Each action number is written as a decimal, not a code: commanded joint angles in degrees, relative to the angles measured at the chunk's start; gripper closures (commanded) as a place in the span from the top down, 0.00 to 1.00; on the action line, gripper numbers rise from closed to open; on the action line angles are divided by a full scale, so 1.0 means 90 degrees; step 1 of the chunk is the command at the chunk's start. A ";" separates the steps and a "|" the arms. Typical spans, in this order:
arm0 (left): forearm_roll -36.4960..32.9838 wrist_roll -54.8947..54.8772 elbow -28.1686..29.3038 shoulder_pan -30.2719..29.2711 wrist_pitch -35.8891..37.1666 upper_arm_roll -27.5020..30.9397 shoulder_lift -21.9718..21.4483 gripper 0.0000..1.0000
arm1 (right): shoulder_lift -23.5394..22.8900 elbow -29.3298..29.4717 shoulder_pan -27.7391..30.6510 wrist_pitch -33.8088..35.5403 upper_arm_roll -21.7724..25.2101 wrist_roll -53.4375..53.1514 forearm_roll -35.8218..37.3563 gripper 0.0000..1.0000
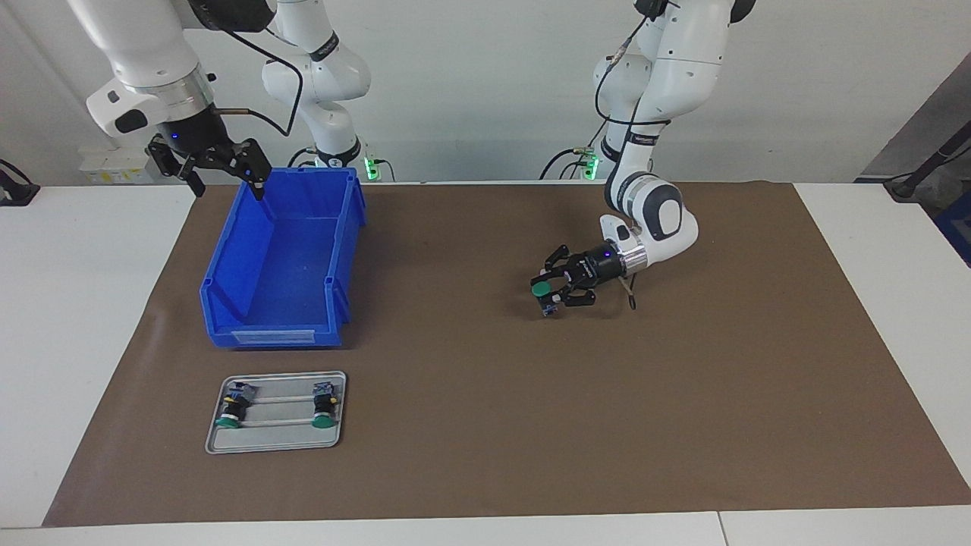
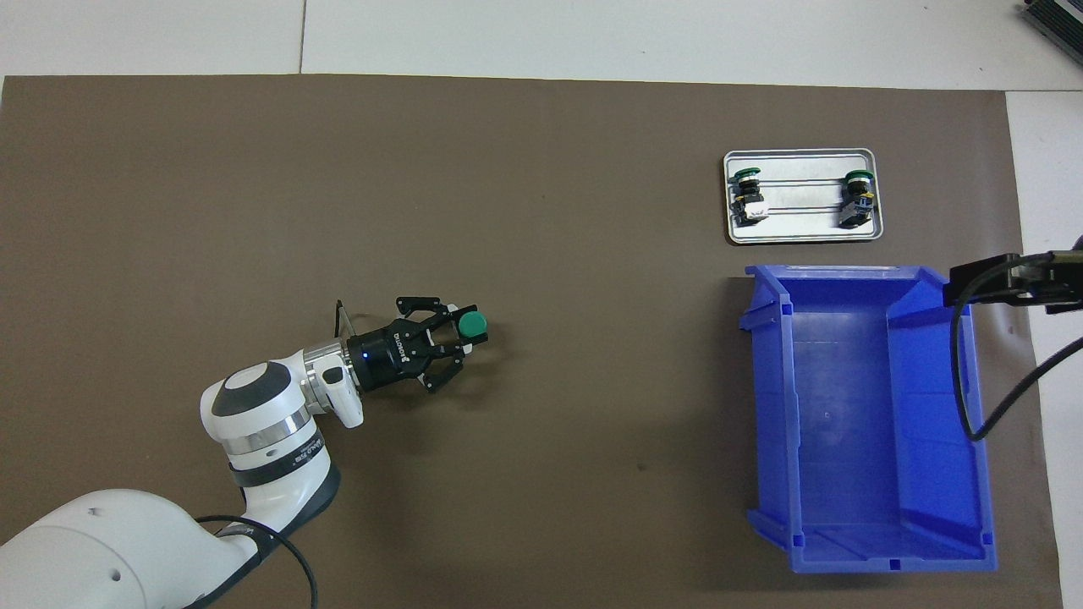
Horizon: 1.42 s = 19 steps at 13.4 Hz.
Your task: Place and press button with both arms
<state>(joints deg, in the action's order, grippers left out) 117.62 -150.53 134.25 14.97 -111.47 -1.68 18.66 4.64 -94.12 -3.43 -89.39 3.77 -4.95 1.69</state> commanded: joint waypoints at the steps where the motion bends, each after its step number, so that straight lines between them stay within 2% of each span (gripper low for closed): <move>1: 0.0115 -0.0139 -0.0034 0.0114 0.0061 0.0108 0.0085 0.00 | 0.0129 -0.0109 0.0020 0.0039 -0.0019 0.0003 -0.0012 1.00; 6: 0.0105 -0.0188 0.0015 0.0036 0.0071 0.0128 0.0075 0.00 | 0.0129 -0.0109 0.0020 0.0039 -0.0019 0.0003 -0.0012 1.00; 7: 0.0105 -0.0188 0.0015 0.0036 0.0061 0.0118 0.0075 0.09 | 0.0129 -0.0109 0.0020 0.0039 -0.0019 0.0003 -0.0012 1.00; 8: 0.0105 -0.0179 0.0015 0.0036 0.0052 0.0118 0.0075 0.45 | 0.0129 -0.0109 0.0020 0.0039 -0.0019 0.0003 -0.0012 1.00; 9: 0.0105 -0.0179 0.0015 0.0036 0.0051 0.0118 0.0075 0.50 | 0.0129 -0.0109 0.0020 0.0039 -0.0019 0.0003 -0.0012 1.00; 11: 0.0105 -0.0179 0.0015 0.0036 0.0061 0.0118 0.0065 0.75 | 0.0129 -0.0109 0.0020 0.0039 -0.0019 0.0003 -0.0012 1.00; 13: 0.0105 -0.0159 0.0006 0.0026 0.0061 0.0128 0.0065 0.94 | 0.0129 -0.0109 0.0020 0.0039 -0.0019 0.0003 -0.0012 1.00; 14: 0.0105 -0.0130 0.0006 0.0026 0.0071 0.0128 0.0056 0.99 | 0.0129 -0.0109 0.0020 0.0039 -0.0019 0.0003 -0.0012 1.00; 16: 0.0066 0.0083 -0.0024 -0.0023 -0.0065 0.0147 -0.0042 0.99 | 0.0129 -0.0109 0.0020 0.0039 -0.0019 0.0003 -0.0012 1.00; 19: -0.0255 0.0883 -0.0121 -0.0023 -0.0650 0.0157 -0.0451 0.99 | 0.0129 -0.0109 0.0020 0.0039 -0.0019 0.0003 -0.0012 1.00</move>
<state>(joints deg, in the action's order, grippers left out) 117.21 -147.25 133.33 14.63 -113.69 -0.35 17.76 4.64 -94.12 -3.43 -89.39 3.77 -4.95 1.69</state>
